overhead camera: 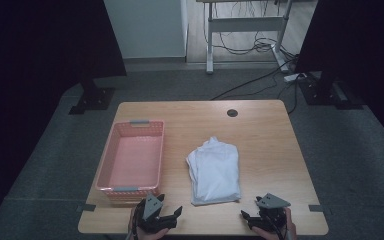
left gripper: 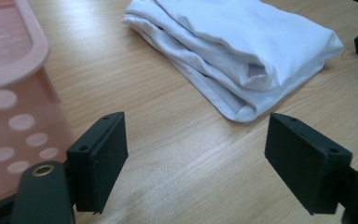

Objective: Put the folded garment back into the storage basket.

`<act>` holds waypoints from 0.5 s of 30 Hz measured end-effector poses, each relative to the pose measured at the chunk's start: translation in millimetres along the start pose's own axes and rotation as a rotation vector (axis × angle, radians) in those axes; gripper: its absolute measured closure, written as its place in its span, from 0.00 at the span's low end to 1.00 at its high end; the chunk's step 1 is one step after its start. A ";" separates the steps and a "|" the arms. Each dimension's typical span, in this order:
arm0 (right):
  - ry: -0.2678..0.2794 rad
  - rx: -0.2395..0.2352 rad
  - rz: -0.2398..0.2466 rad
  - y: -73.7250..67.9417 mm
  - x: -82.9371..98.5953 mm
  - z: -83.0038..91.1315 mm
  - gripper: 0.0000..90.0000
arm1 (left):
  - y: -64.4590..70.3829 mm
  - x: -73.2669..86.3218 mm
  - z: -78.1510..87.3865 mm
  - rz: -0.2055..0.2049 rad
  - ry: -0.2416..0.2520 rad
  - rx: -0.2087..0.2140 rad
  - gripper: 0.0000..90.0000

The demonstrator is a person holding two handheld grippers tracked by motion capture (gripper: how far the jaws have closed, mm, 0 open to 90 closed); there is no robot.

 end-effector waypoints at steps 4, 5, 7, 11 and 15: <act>0.000 -0.002 0.001 0.2 0.0 0.0 0.24 | 1.5 -3.8 -1.2 -0.005 -0.001 -0.001 0.23; 0.000 -0.002 0.001 0.2 0.0 0.0 0.24 | 1.7 -4.7 -1.5 -0.008 -0.001 -0.001 0.23; 0.001 -0.003 0.002 0.3 0.0 -0.1 0.24 | 2.2 -6.5 -2.2 -0.010 -0.001 0.000 0.23; 0.001 -0.003 0.002 0.4 0.0 -0.3 0.24 | 3.0 -10.4 -3.7 -0.016 0.000 0.000 0.23; 0.003 -0.004 0.002 0.6 -0.1 -0.6 0.24 | 3.4 -14.7 -5.9 -0.019 0.003 -0.005 0.23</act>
Point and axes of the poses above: each handheld gripper's, and its own axes: z roughly backward along the jaws, x roughly out of its underside, y roughly to its right, the point moved 2 cm from there along -z, roughly forward along the jaws, and after that the axes turned 7 degrees about y, right-handed, at the moved point
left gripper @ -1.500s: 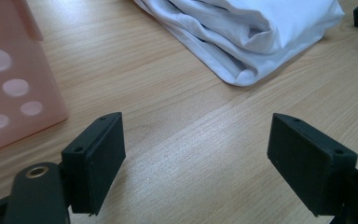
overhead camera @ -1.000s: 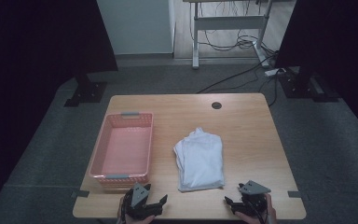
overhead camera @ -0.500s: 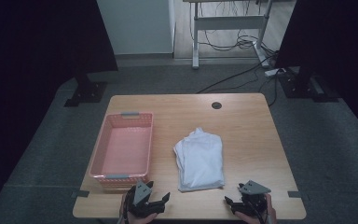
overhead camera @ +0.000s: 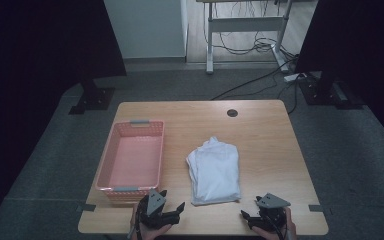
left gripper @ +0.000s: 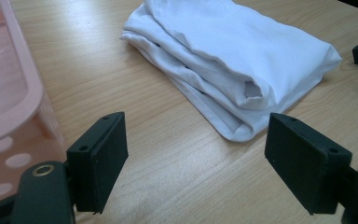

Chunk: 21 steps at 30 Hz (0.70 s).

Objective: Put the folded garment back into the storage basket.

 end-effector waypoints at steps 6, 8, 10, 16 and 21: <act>0.001 0.000 0.000 0.0 0.0 -0.2 0.24 | 0.7 -3.9 -3.7 0.003 0.000 -0.001 0.23; 0.001 0.000 0.001 0.0 0.0 -0.2 0.24 | 1.0 -4.9 -4.3 0.003 0.001 -0.001 0.23; 0.002 0.000 0.000 0.0 0.0 -0.2 0.24 | 1.7 -7.0 -5.4 0.002 0.004 -0.002 0.23; 0.003 0.001 0.000 0.0 0.1 -0.2 0.24 | 2.7 -12.0 -8.5 0.003 0.009 -0.002 0.23; 0.003 0.002 0.000 -0.2 0.2 -0.2 0.24 | 3.9 -15.7 -11.0 -0.002 0.021 -0.004 0.23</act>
Point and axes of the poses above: each handheld gripper's, and its own axes: z roughly backward along the jaws, x roughly out of its underside, y roughly to its right, the point moved 2 cm from there along -z, roughly forward along the jaws, and after that the axes turned 7 degrees about y, right-handed, at the moved point
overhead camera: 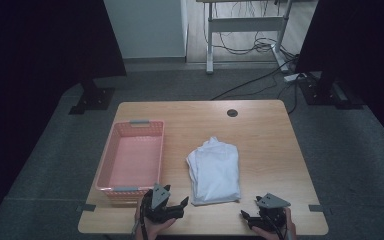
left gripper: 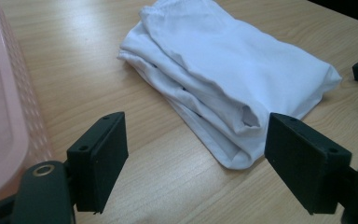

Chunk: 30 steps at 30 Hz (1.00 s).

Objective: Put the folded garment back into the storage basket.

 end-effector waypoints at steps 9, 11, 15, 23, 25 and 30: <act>0.000 0.003 0.000 -0.7 0.0 -0.1 0.23 | 0.8 -5.8 -4.2 0.001 0.003 0.000 0.23; 0.000 0.003 0.000 -0.7 0.0 -0.2 0.23 | 1.1 -7.4 -5.5 -0.002 0.002 0.000 0.23; 0.001 0.002 0.001 -0.6 0.1 -0.2 0.23 | 0.9 -10.2 -7.9 0.000 0.002 -0.008 0.23; 0.002 0.002 0.001 -0.5 0.1 -0.2 0.23 | -0.7 -14.9 -13.3 0.004 0.003 -0.010 0.23; 0.002 0.003 0.001 -0.7 0.1 -0.3 0.23 | -1.4 -15.8 -14.2 0.011 0.005 -0.012 0.23; 0.003 0.004 0.000 -0.8 0.2 -0.3 0.23 | -2.8 -16.0 -16.3 0.013 0.000 -0.014 0.23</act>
Point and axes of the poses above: each handheld gripper's, and its own axes: z roughly backward along the jaws, x roughly out of its underside, y roughly to its right, the point moved 2 cm from there along -z, roughly forward along the jaws, and after that the axes turned 7 degrees about y, right-handed, at the moved point
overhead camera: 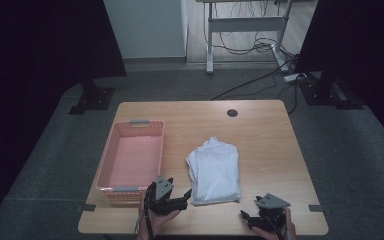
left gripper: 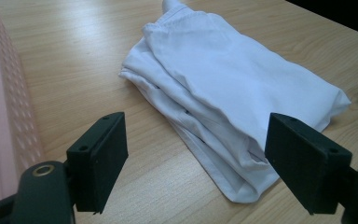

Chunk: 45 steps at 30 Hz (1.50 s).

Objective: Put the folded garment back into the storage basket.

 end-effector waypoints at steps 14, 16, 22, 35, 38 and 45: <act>0.000 -0.002 0.001 0.1 -0.1 -0.2 0.23 | -1.2 -3.5 -9.9 0.008 -0.010 -0.003 0.23; 0.001 -0.002 0.001 0.1 -0.1 -0.2 0.23 | -1.0 -3.7 -10.7 0.009 -0.010 -0.003 0.23; 0.001 -0.002 0.002 0.1 0.0 -0.2 0.23 | -0.7 -4.6 -14.7 0.008 -0.012 -0.003 0.23; 0.002 -0.003 0.002 0.2 0.0 -0.2 0.23 | 0.6 -10.6 -25.7 0.008 -0.009 0.005 0.23; 0.002 -0.003 0.002 0.2 0.0 -0.2 0.23 | 0.5 -11.4 -28.6 0.007 -0.012 0.005 0.23; 0.002 -0.003 0.002 0.1 0.1 -0.2 0.23 | -2.9 -13.1 -34.0 0.010 -0.021 0.003 0.23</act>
Point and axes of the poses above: each handheld gripper's, and its own axes: z roughly backward along the jaws, x roughly out of its underside, y roughly to its right, the point moved 2 cm from there along -z, roughly forward along the jaws, and after that the axes turned 7 degrees about y, right-handed, at the moved point
